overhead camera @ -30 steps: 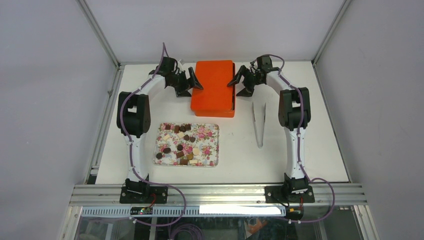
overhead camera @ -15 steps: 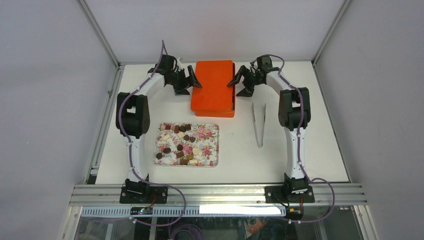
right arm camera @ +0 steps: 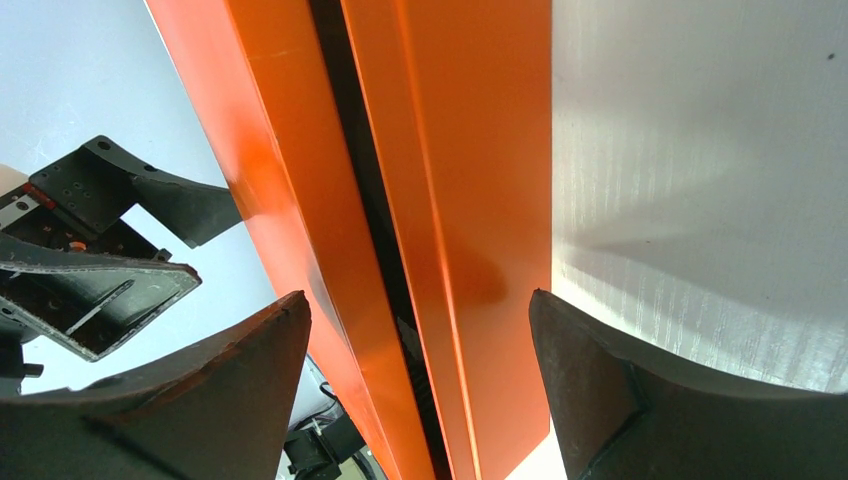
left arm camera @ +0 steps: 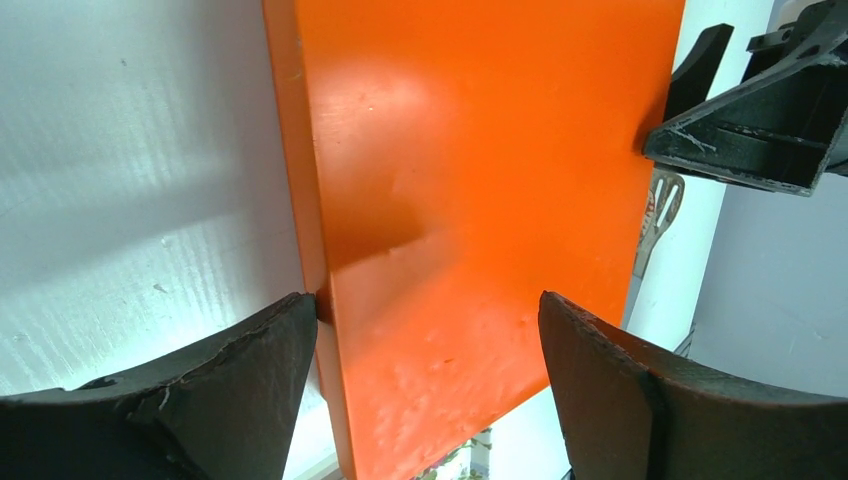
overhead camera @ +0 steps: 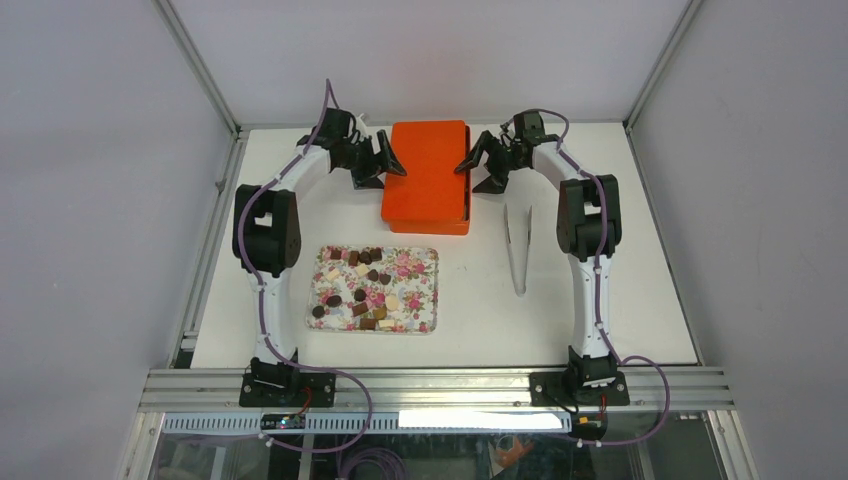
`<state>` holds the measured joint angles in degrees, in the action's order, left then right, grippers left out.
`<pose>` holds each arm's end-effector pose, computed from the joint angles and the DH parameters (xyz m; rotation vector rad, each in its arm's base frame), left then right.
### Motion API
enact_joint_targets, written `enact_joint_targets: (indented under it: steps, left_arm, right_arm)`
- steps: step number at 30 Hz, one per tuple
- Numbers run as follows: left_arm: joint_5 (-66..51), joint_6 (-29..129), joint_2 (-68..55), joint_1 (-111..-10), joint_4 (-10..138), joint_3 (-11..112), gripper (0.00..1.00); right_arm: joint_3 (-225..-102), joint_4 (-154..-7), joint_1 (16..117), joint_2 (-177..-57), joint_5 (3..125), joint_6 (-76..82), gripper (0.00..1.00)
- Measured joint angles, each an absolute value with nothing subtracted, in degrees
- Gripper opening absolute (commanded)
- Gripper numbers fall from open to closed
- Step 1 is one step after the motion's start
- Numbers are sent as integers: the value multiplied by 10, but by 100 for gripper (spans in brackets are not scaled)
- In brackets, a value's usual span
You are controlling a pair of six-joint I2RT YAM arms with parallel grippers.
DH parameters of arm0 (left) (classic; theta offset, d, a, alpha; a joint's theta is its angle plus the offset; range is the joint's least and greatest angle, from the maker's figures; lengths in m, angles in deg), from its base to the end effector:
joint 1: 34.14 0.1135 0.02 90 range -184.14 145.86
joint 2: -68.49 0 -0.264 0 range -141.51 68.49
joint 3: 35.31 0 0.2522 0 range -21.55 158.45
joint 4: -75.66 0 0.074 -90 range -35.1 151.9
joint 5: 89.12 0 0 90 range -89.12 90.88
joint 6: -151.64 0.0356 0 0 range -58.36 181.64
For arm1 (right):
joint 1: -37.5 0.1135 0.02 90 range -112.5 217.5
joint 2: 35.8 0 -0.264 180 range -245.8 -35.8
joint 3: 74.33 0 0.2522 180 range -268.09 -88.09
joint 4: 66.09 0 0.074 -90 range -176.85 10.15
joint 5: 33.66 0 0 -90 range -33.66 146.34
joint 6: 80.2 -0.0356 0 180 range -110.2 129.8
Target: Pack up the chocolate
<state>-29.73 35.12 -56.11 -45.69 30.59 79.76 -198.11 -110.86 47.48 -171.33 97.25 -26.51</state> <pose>0.4659 -0.1137 0.2038 -0.1125 2.5826 -0.9343 0.4992 0.1115 0.1629 0.3113 2.6250 1.2115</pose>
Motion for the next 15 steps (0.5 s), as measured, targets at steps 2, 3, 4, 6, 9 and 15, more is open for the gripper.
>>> enact_joint_targets:
  steps: [2,3,4,6,9,15]
  left_arm:
    - [-299,351,-561,-461,306,801,82]
    - [-299,351,-561,-462,306,803,82]
    - [-299,351,-561,-464,307,804,82]
    - [-303,350,-561,-466,307,804,82]
    - [-308,346,-561,-468,307,807,82]
    - [-313,338,-561,-469,311,818,82]
  right_arm:
    - [-1981,-1109,475,-1713,972,-265,84]
    - [-1981,-1109,475,-1713,972,-265,84]
    - [-1981,-1109,475,-1713,972,-265,84]
    - [-1981,-1109,475,-1713,972,-265,83]
    - [-1981,-1109,475,-1713,972,-265,83]
    - [-1981,-1109,473,-1713,972,-267,78]
